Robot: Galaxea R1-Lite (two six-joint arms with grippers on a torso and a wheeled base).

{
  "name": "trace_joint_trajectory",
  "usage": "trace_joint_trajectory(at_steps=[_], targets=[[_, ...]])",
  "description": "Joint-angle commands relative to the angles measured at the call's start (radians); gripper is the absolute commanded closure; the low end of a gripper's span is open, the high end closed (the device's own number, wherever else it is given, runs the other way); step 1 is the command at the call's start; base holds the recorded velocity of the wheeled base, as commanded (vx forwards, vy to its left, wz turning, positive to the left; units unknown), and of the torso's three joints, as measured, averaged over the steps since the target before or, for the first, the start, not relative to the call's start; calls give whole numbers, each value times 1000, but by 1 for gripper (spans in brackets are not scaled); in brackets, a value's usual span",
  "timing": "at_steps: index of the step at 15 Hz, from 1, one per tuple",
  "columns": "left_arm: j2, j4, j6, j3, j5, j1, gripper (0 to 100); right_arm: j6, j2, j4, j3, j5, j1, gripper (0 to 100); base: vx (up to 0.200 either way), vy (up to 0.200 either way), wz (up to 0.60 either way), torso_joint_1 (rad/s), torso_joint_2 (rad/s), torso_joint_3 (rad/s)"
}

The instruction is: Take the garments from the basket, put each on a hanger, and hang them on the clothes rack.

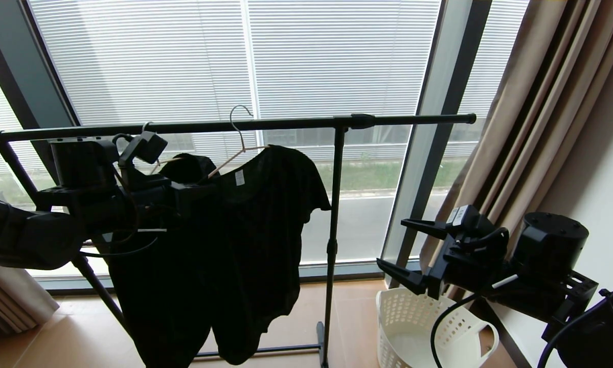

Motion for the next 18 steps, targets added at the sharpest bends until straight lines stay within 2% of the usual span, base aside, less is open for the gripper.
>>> trace_joint_trajectory(at_steps=[1, 18], targets=[[24, -3, -4, -10, 0, -5, 100, 0, 3, 0, 2, 1, 1, 0, 0, 0, 0, 0, 0, 0], [67, -4, 6, -12, 0, -4, 100, 0, 20, -2, 0, 1, 1, 0, 0, 0, 0, 0, 0, 0]])
